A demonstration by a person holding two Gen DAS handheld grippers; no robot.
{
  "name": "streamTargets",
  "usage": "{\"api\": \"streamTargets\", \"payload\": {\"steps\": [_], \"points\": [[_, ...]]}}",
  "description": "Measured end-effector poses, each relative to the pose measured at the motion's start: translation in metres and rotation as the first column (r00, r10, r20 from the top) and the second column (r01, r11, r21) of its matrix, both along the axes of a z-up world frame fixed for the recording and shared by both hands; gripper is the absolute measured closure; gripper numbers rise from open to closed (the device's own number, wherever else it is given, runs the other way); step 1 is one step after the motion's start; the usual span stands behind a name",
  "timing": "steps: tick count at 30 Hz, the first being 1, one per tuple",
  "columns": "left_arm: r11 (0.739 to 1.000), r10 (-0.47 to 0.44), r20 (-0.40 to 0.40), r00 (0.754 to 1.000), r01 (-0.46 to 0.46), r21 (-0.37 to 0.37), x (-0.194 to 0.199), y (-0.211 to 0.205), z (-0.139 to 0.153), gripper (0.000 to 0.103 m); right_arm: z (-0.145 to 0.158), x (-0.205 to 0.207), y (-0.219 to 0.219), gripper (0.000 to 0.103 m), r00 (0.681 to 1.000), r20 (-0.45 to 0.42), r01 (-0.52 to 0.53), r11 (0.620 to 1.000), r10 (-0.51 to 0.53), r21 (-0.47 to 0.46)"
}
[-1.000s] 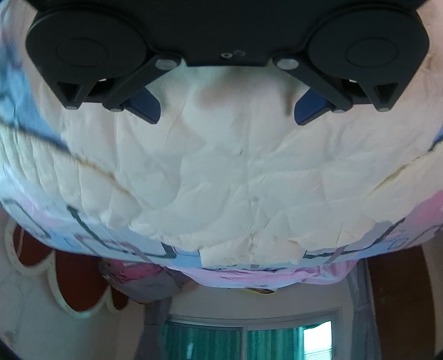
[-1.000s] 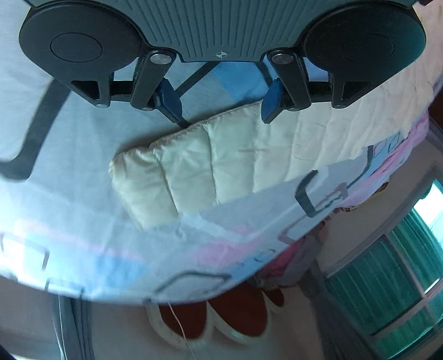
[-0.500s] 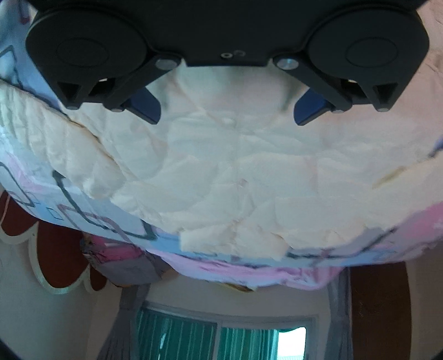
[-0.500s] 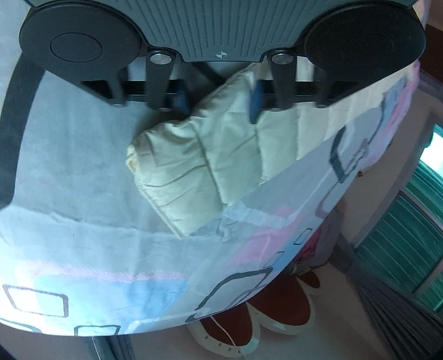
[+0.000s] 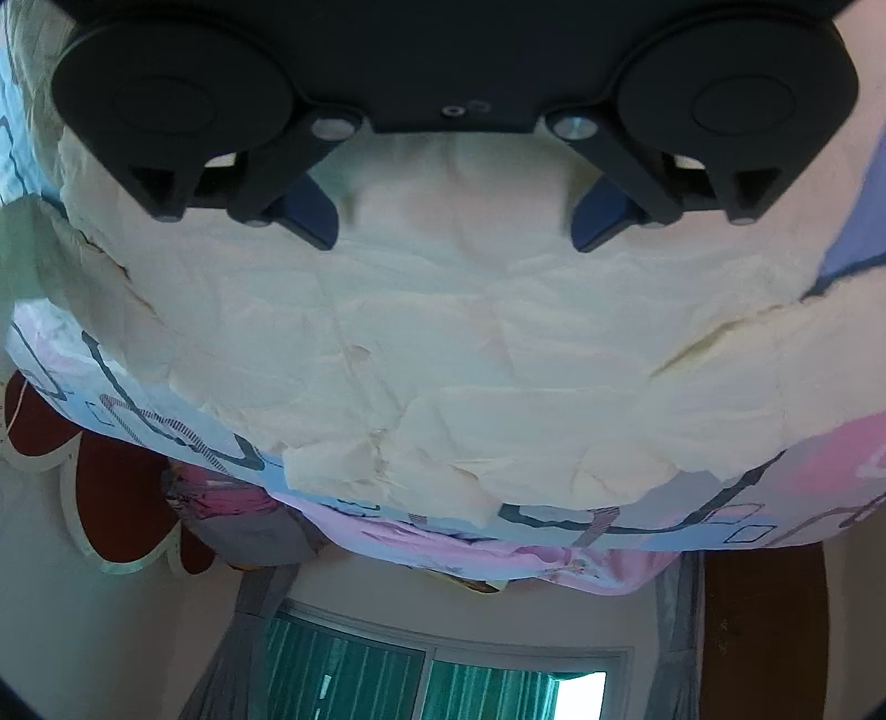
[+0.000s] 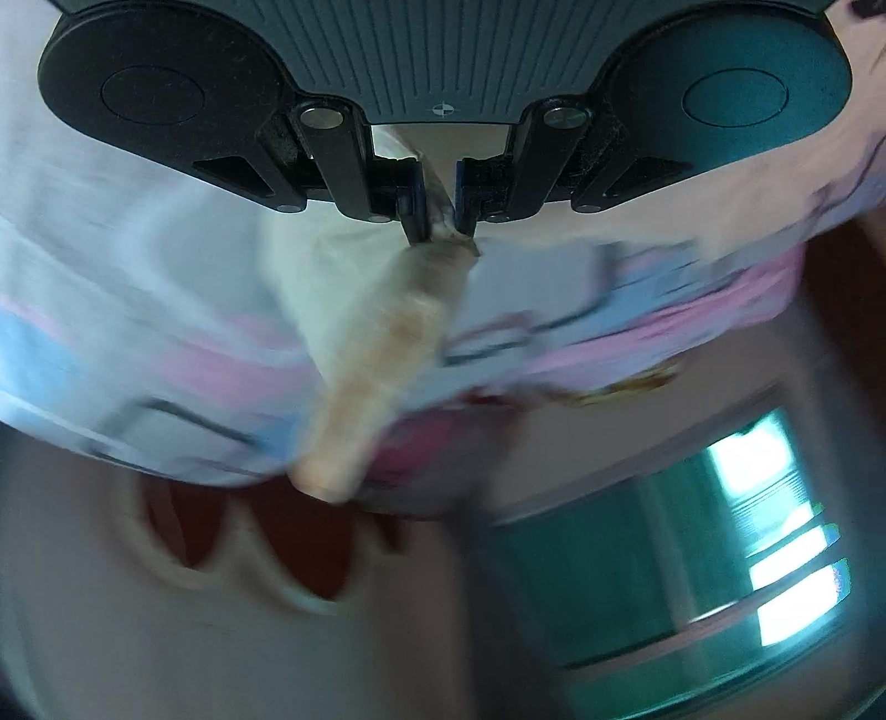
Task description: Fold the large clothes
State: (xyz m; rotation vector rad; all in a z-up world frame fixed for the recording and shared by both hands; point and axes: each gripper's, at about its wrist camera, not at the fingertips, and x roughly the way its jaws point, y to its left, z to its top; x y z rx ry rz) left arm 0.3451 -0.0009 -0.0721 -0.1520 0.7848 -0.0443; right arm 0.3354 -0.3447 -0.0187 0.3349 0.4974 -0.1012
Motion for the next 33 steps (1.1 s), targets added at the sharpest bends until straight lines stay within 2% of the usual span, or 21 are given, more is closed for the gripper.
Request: {"api": "streamTargets", "payload": {"steps": [4,8,10,15,17,19,20,21,22,23,26,28,30,33], "points": [[0.999,0.024,0.016,1.000,-0.024,-0.027,0.000,0.036,0.005,0.015,-0.004,0.024,0.093,0.092,0.984,-0.018,-0.179,0.984,0.178,-0.015],[0.993,0.078,0.007,0.997,-0.077,-0.088,-0.002,0.077,0.005,0.015,-0.023,0.038,0.176,0.092,0.943,-0.073,-0.326,0.945,0.324,-0.026],[0.987,0.102,0.000,0.995,-0.101,-0.123,-0.003,0.095,0.003,0.019,-0.036,0.040,0.213,0.092,0.918,-0.105,-0.387,0.922,0.382,-0.033],[0.977,0.137,-0.007,0.991,-0.136,-0.163,-0.007,0.126,0.001,0.023,-0.074,0.041,0.281,0.092,0.849,-0.185,-0.510,0.859,0.495,-0.040],[0.976,0.134,-0.005,0.991,-0.133,-0.170,-0.008,0.132,0.002,0.023,-0.085,0.042,0.301,0.091,0.823,-0.214,-0.544,0.838,0.527,-0.028],[0.977,0.128,-0.003,0.992,-0.127,-0.173,-0.008,0.133,0.002,0.020,-0.089,0.039,0.314,0.091,0.807,-0.220,-0.571,0.819,0.547,-0.060],[0.977,0.126,0.003,0.992,-0.123,-0.176,-0.008,0.133,0.003,0.017,-0.090,0.038,0.316,0.079,0.802,-0.230,-0.581,0.809,0.551,-0.088],[0.976,0.128,0.012,0.992,-0.123,-0.178,-0.007,0.131,0.003,0.008,-0.089,0.037,0.316,0.040,0.800,-0.229,-0.587,0.802,0.555,-0.108],[0.976,0.130,0.024,0.991,-0.124,-0.179,-0.009,0.132,0.005,0.006,-0.085,0.031,0.312,0.026,0.806,-0.195,-0.584,0.803,0.558,-0.115],[0.976,0.128,0.034,0.991,-0.119,-0.184,-0.006,0.130,0.005,0.006,-0.078,0.024,0.303,0.022,0.812,-0.147,-0.581,0.805,0.565,-0.116],[0.973,0.095,0.048,0.994,-0.083,-0.216,0.009,0.118,0.004,0.008,-0.064,0.013,0.278,0.022,0.841,-0.123,-0.538,0.838,0.527,-0.088],[0.970,0.064,0.047,0.997,-0.051,-0.239,0.025,0.108,0.001,0.009,-0.056,0.004,0.251,0.029,0.873,-0.097,-0.485,0.872,0.478,-0.072],[0.962,0.017,0.037,0.999,-0.007,-0.272,0.045,0.097,-0.006,0.012,-0.047,-0.004,0.223,0.048,0.909,-0.081,-0.414,0.908,0.408,-0.063],[0.949,-0.033,0.007,0.999,0.034,-0.313,0.069,0.083,-0.017,0.018,-0.031,-0.008,0.179,0.056,0.958,-0.050,-0.284,0.958,0.282,-0.038]]}}
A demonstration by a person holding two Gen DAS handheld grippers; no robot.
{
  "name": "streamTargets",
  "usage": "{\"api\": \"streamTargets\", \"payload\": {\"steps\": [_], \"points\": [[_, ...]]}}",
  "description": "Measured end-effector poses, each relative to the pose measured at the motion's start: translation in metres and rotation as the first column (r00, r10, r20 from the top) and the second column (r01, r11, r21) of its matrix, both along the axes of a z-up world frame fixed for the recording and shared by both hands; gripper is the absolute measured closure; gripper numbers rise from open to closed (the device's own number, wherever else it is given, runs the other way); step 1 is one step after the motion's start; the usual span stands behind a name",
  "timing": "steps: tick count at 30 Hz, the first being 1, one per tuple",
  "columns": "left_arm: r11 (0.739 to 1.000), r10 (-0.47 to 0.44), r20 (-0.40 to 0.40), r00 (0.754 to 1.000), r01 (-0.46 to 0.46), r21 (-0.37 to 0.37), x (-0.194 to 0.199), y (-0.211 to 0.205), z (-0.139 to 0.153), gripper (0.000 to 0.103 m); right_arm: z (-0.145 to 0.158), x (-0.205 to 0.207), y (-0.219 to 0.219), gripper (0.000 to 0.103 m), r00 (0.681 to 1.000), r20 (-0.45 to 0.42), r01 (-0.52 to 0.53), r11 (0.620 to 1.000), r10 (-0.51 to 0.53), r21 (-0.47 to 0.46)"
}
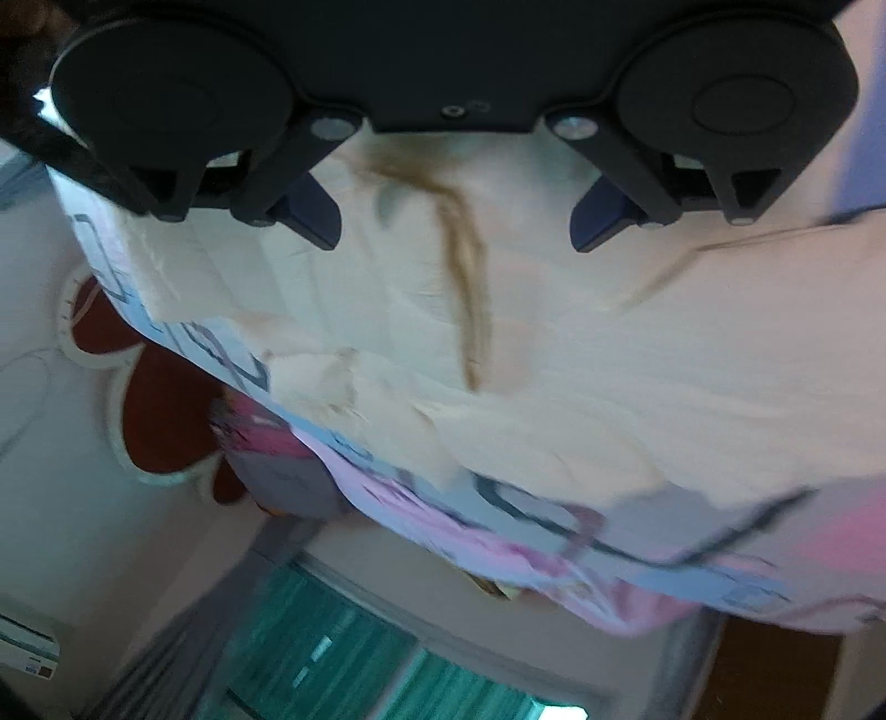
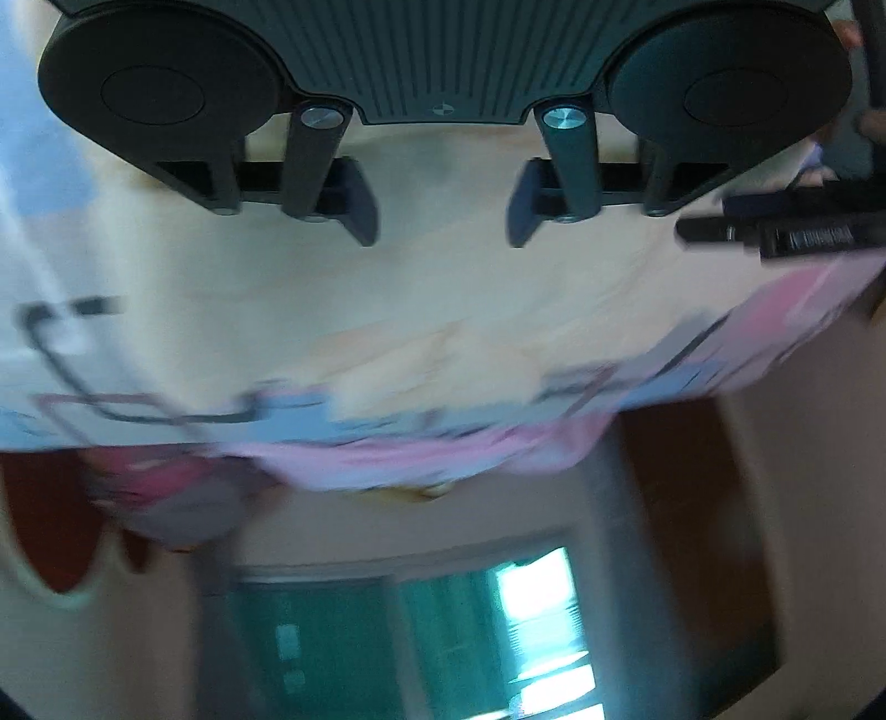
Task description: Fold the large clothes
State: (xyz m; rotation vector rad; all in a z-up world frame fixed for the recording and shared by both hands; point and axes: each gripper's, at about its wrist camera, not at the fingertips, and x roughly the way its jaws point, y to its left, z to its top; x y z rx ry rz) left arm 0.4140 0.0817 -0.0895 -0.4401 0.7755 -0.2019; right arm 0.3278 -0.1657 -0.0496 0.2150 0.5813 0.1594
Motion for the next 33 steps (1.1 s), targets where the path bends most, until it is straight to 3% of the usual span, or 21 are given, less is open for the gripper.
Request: {"api": "streamTargets", "payload": {"steps": [2,5,6,8,11,13,15,21,23,25,26,28,31,33], "points": [[1.000,-0.020,-0.011,1.000,0.020,-0.019,0.014,-0.007,-0.007,0.027,0.006,-0.005,-0.031,0.058,0.995,0.007,0.103,0.995,-0.103,0.015],[0.998,-0.050,-0.040,0.998,0.048,-0.046,0.029,-0.016,-0.019,0.068,0.004,-0.008,-0.066,0.071,0.977,-0.026,0.211,0.977,-0.210,0.024],[0.998,-0.052,-0.047,0.998,0.051,-0.033,0.032,-0.018,-0.020,0.086,0.002,-0.007,-0.075,0.074,0.971,-0.044,0.235,0.972,-0.234,0.028],[1.000,-0.030,-0.005,1.000,0.030,-0.004,0.029,-0.017,-0.011,0.092,0.000,-0.010,-0.090,0.077,0.962,-0.068,0.266,0.963,-0.263,0.045],[0.998,0.047,0.089,0.995,-0.051,0.038,0.011,0.000,0.011,0.093,-0.006,-0.008,-0.101,0.077,0.958,-0.090,0.276,0.960,-0.271,0.050],[0.991,0.088,0.105,0.991,-0.098,0.088,0.002,0.012,0.014,0.093,-0.011,-0.001,-0.101,0.077,0.960,-0.109,0.265,0.963,-0.258,0.057],[0.988,0.077,0.076,0.994,-0.086,0.125,0.002,0.015,0.008,0.093,-0.020,0.005,-0.100,0.077,0.964,-0.123,0.244,0.969,-0.237,0.046],[0.989,0.094,0.007,0.996,-0.095,0.111,0.013,0.009,-0.018,0.091,-0.052,0.026,-0.102,0.077,0.943,-0.220,0.246,0.968,-0.250,-0.043],[0.985,0.112,-0.011,0.994,-0.110,0.135,0.012,0.013,-0.016,0.076,-0.041,0.022,-0.106,0.077,0.949,-0.172,0.256,0.965,-0.263,-0.059],[0.966,0.160,0.056,0.986,-0.168,0.198,-0.003,0.019,-0.001,0.054,-0.024,0.019,-0.109,0.077,0.961,-0.107,0.249,0.967,-0.253,-0.050],[0.953,0.170,0.104,0.980,-0.190,0.237,-0.007,0.017,0.006,0.053,-0.017,0.022,-0.109,0.077,0.968,-0.080,0.236,0.971,-0.239,-0.046],[0.945,0.132,0.152,0.979,-0.171,0.280,-0.001,0.007,0.018,0.053,-0.009,0.042,-0.105,0.077,0.978,-0.052,0.199,0.978,-0.202,-0.060],[0.953,0.025,0.160,0.987,-0.072,0.295,0.023,-0.018,0.023,0.053,-0.007,0.081,-0.098,0.077,0.987,-0.032,0.154,0.986,-0.157,-0.067],[0.945,-0.024,0.161,0.987,-0.030,0.326,0.040,-0.036,0.020,0.051,-0.014,0.106,-0.093,0.078,0.990,-0.039,0.132,0.988,-0.135,-0.079]]}}
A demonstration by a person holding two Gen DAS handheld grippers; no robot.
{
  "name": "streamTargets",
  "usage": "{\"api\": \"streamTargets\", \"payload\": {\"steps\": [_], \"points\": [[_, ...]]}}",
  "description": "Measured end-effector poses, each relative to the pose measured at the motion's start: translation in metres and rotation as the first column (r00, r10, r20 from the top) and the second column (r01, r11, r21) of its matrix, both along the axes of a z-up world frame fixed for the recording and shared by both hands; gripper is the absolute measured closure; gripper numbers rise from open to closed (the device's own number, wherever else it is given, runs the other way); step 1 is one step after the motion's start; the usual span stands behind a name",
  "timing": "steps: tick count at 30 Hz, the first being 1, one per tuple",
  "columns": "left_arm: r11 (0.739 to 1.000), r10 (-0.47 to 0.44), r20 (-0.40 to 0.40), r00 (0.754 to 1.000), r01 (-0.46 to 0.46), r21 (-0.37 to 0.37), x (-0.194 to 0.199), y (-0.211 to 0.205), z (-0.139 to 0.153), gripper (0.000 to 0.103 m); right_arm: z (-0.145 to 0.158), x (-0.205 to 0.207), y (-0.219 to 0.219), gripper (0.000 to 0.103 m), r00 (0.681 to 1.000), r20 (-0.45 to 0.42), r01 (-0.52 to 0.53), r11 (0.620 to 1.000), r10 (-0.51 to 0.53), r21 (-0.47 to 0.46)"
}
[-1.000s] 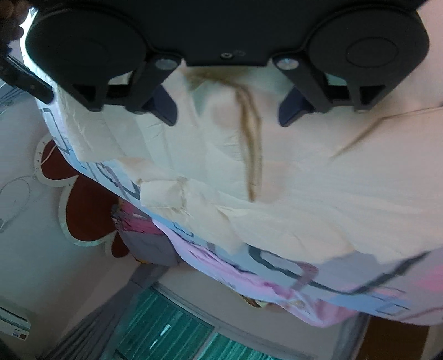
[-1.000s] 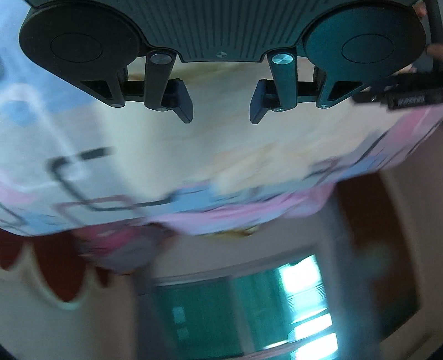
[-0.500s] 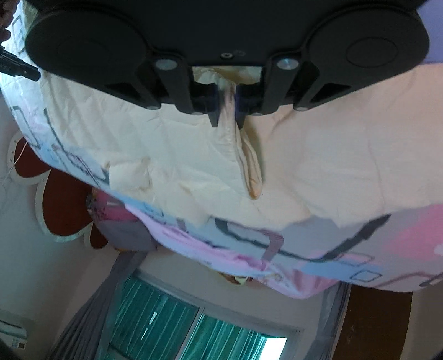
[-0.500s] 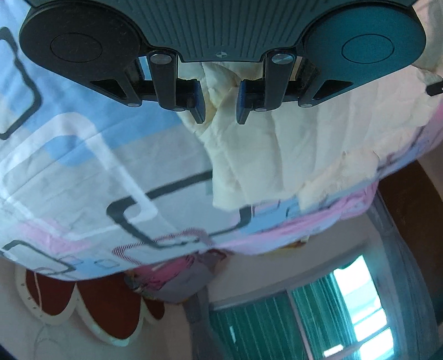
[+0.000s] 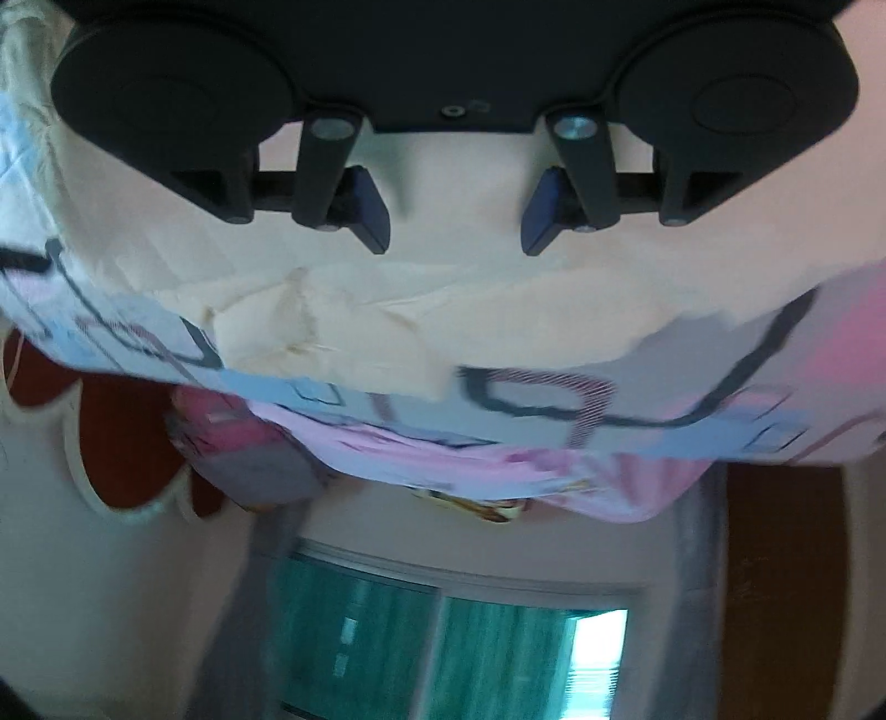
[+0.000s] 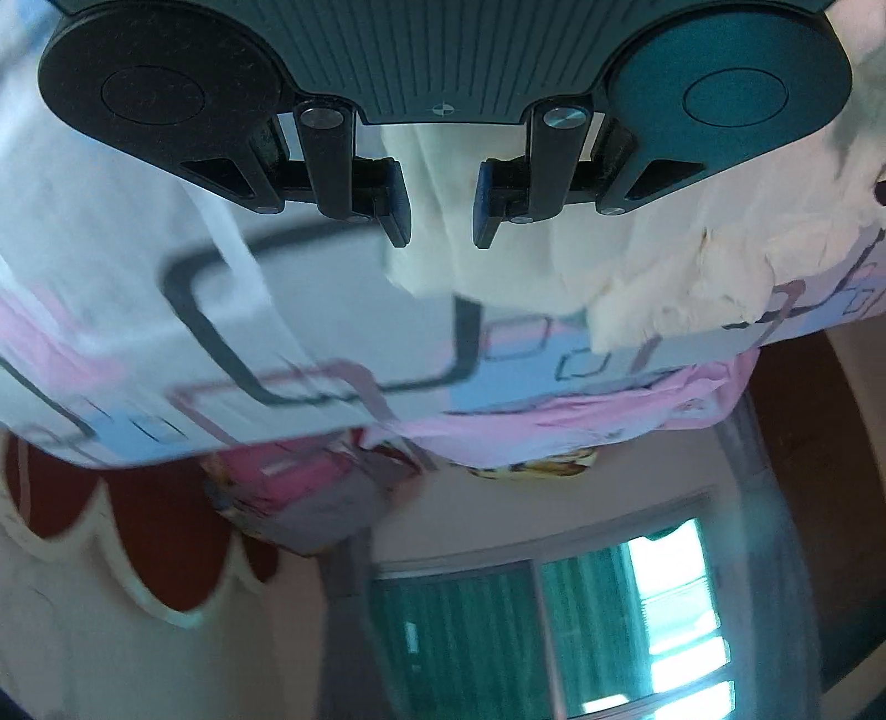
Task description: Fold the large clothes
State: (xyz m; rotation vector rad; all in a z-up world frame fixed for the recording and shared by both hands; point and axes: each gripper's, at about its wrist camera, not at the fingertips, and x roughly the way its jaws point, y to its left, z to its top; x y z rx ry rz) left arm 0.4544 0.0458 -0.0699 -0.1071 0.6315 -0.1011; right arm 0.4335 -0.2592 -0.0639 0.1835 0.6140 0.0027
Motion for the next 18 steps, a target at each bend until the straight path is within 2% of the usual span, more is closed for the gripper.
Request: {"api": "streamTargets", "payload": {"steps": [2,7,10,12,15,16,18], "points": [[0.999,-0.028,-0.028,0.999,0.029,0.032,0.017,-0.012,-0.011,0.050,-0.009,0.023,0.002,0.088,0.999,-0.032,-0.017,1.000,0.017,-0.001],[0.996,-0.052,-0.090,0.995,0.059,0.073,0.036,-0.018,-0.043,0.043,-0.050,0.062,-0.010,0.088,0.985,-0.172,-0.018,0.998,0.009,-0.054],[0.992,-0.069,-0.088,0.994,0.078,0.101,0.034,-0.019,-0.051,0.041,-0.060,0.065,-0.021,0.088,0.981,-0.192,-0.007,0.999,-0.002,-0.047],[0.989,-0.058,-0.089,0.994,0.069,0.132,0.027,-0.024,-0.045,0.039,-0.047,0.051,-0.026,0.088,0.986,-0.164,0.029,0.999,-0.032,-0.017],[0.991,-0.047,-0.005,0.999,0.047,0.122,-0.004,-0.024,-0.024,0.022,-0.021,0.009,-0.023,0.088,0.996,-0.087,0.014,1.000,-0.013,0.012],[0.994,-0.046,0.018,0.999,0.044,0.096,-0.017,-0.023,-0.019,0.023,-0.016,-0.006,-0.018,0.088,0.997,-0.076,-0.008,1.000,0.008,0.005],[0.996,-0.057,0.008,0.998,0.057,0.072,-0.033,-0.025,-0.017,0.026,-0.013,-0.028,-0.008,0.088,0.997,-0.069,-0.039,0.999,0.038,-0.003]]}}
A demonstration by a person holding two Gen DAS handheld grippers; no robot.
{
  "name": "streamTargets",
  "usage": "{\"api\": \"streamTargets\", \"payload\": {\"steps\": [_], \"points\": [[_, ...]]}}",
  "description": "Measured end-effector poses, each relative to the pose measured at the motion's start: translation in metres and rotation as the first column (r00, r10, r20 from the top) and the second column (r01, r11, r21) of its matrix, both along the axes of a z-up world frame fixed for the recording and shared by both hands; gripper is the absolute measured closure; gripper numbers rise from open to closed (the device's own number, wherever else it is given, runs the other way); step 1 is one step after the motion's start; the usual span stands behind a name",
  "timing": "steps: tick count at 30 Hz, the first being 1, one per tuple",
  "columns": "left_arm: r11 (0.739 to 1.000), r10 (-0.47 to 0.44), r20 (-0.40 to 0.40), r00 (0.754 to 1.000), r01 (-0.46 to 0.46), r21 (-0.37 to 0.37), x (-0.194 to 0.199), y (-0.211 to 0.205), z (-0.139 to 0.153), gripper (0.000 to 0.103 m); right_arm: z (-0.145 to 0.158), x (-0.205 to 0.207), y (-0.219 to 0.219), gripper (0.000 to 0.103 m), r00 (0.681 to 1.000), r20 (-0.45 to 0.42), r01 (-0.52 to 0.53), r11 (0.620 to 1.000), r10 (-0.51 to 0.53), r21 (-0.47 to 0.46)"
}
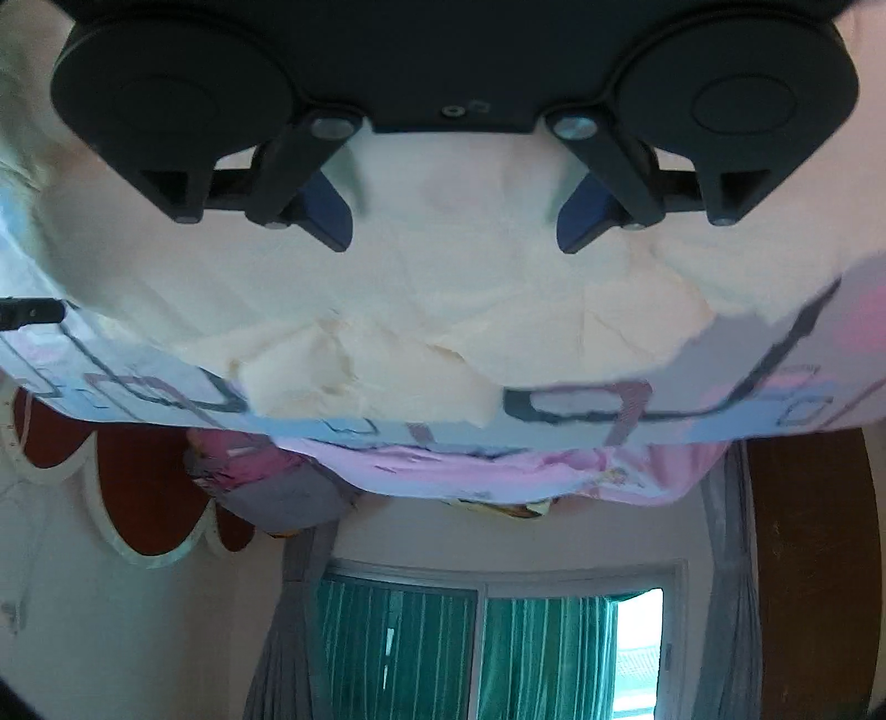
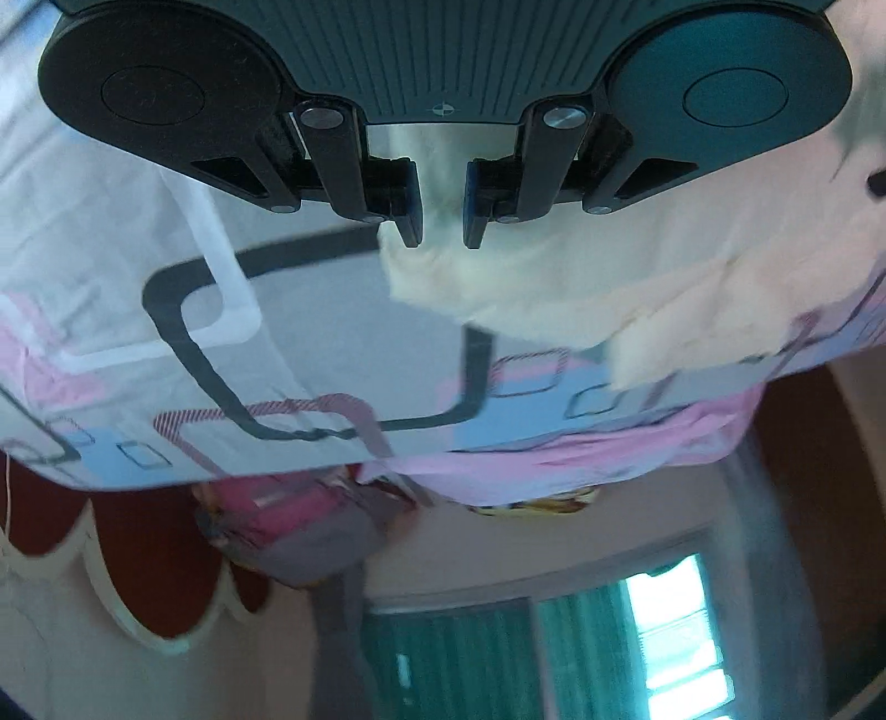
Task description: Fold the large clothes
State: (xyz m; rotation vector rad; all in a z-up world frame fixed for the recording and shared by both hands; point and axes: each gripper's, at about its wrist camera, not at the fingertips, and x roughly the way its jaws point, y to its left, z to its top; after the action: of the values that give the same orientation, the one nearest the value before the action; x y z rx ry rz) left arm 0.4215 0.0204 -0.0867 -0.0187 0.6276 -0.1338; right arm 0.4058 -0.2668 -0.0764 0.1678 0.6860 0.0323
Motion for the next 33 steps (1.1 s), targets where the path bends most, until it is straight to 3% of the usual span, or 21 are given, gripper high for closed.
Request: {"api": "streamTargets", "payload": {"steps": [3,5,8,10,11,12,15,18,21,26,29,30,33], "points": [[1.000,-0.008,-0.028,1.000,0.008,-0.004,-0.006,-0.006,-0.006,0.026,-0.015,-0.010,0.014,0.088,0.998,-0.062,-0.029,0.998,0.025,-0.054],[1.000,-0.002,-0.109,0.994,0.004,0.013,0.005,-0.009,-0.020,0.026,-0.031,-0.007,0.015,0.088,0.993,-0.115,-0.017,0.998,0.010,-0.061],[0.998,-0.007,-0.134,0.991,0.015,0.057,0.010,-0.014,-0.025,0.023,-0.023,-0.012,0.018,0.087,0.994,-0.107,0.010,0.998,-0.016,-0.056],[0.996,0.018,-0.131,0.991,-0.006,0.094,0.006,-0.016,-0.019,0.008,-0.012,-0.027,0.018,0.065,0.997,-0.075,0.019,0.998,-0.023,-0.051],[0.995,0.031,-0.119,0.992,-0.019,0.099,0.000,-0.013,-0.017,0.006,-0.007,-0.034,0.017,0.030,0.998,-0.056,0.025,0.998,-0.028,-0.054],[0.995,0.042,-0.109,0.993,-0.032,0.093,-0.009,-0.008,-0.015,0.006,-0.002,-0.046,0.018,0.023,0.999,-0.025,0.027,0.998,-0.029,-0.061],[0.991,0.124,-0.084,0.989,-0.119,0.063,-0.036,0.017,-0.008,0.005,0.006,-0.072,0.018,0.024,1.000,-0.012,0.012,0.999,-0.012,-0.051],[0.966,0.259,-0.073,0.963,-0.259,0.010,-0.067,0.064,-0.003,0.008,0.008,-0.090,0.014,0.024,1.000,-0.015,0.027,0.998,-0.027,-0.048],[0.901,0.429,-0.078,0.900,-0.433,-0.040,-0.105,0.123,0.001,0.013,0.009,-0.096,0.009,0.024,0.998,-0.019,0.064,0.998,-0.064,-0.029],[0.741,0.659,-0.116,0.743,-0.668,-0.065,-0.163,0.217,-0.001,0.018,0.008,-0.085,0.016,0.024,0.997,-0.040,0.071,0.997,-0.071,-0.004],[0.623,0.745,-0.154,0.649,-0.759,-0.190,-0.189,0.267,-0.004,0.019,0.010,-0.076,0.031,0.024,0.997,-0.036,0.062,0.998,-0.061,0.010],[0.570,0.770,-0.171,0.614,-0.784,-0.248,-0.197,0.284,-0.007,0.021,0.012,-0.074,0.036,0.024,0.998,-0.030,0.057,0.998,-0.057,0.009],[0.437,0.810,-0.225,0.542,-0.813,-0.386,-0.208,0.319,-0.014,0.031,0.020,-0.070,0.050,0.024,0.998,-0.009,0.058,0.998,-0.058,0.019]]}}
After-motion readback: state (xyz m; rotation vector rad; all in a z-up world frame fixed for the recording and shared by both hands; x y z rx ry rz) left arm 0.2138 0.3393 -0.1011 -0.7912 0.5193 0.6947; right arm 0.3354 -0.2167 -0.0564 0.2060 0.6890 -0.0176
